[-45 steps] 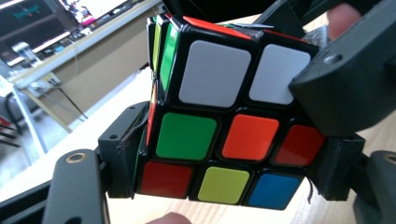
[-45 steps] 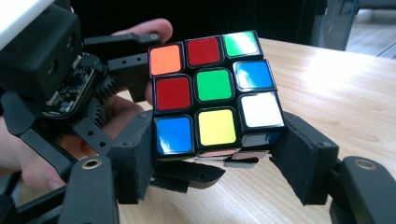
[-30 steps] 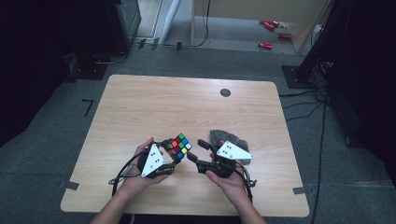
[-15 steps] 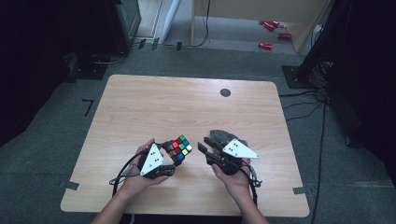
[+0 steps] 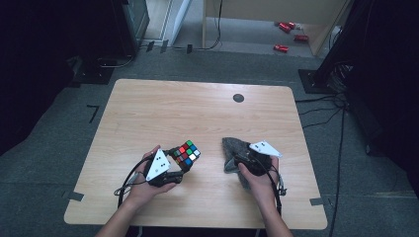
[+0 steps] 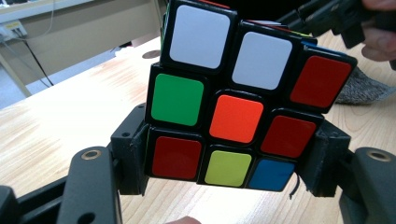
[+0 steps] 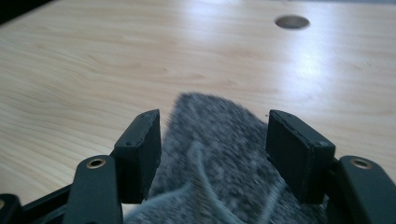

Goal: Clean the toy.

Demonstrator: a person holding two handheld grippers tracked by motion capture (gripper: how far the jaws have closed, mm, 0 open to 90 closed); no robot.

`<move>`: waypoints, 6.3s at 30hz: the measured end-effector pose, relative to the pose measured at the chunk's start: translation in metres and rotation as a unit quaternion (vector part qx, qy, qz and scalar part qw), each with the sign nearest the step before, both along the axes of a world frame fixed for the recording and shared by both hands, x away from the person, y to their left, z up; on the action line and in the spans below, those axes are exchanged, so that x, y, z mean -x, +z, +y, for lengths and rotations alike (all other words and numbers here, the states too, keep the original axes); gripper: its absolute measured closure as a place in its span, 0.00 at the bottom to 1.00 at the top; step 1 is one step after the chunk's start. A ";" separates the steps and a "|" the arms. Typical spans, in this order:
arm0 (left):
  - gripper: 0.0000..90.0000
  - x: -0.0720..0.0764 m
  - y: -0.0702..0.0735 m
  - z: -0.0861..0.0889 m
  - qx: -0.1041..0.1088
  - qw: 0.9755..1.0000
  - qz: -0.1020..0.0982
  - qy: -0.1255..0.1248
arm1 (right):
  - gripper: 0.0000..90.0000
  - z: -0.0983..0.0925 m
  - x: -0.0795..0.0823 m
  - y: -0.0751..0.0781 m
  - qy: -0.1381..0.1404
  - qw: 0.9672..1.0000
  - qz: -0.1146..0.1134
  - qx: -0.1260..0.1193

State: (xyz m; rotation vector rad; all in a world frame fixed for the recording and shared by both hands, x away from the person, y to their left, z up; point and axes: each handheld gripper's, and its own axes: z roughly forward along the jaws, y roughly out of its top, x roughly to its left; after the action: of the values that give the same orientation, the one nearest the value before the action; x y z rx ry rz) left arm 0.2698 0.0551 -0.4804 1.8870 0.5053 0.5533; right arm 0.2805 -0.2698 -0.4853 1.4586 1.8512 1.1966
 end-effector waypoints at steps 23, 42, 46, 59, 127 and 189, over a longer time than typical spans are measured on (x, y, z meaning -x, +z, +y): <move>0.37 -0.001 0.003 0.004 0.022 1.000 0.015 -0.001 | 0.83 -0.001 -0.001 -0.016 0.020 0.999 0.034 -0.001; 0.37 0.014 0.001 -0.021 -0.018 0.999 0.006 -0.032 | 0.82 0.086 0.057 0.056 0.231 0.964 -0.112 -0.066; 0.38 0.015 0.004 -0.018 -0.007 0.999 0.002 -0.038 | 0.82 0.079 0.054 0.055 0.217 0.966 -0.118 -0.082; 0.38 0.010 0.003 -0.014 -0.003 0.999 0.019 -0.030 | 0.82 0.049 0.040 0.051 0.141 0.981 -0.091 -0.097; 0.38 0.008 0.015 0.002 0.081 0.995 0.030 -0.051 | 0.81 0.058 0.023 0.018 0.235 0.964 -0.009 -0.127; 0.38 0.004 0.017 0.015 0.085 0.996 0.032 -0.018 | 0.79 0.058 0.028 0.012 0.241 0.965 -0.083 -0.059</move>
State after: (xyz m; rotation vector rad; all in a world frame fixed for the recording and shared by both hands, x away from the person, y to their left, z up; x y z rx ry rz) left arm 0.2660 0.0699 -0.4634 1.7519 0.5409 0.4139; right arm 0.2526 -0.2115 -0.4728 0.9480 2.1111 1.6218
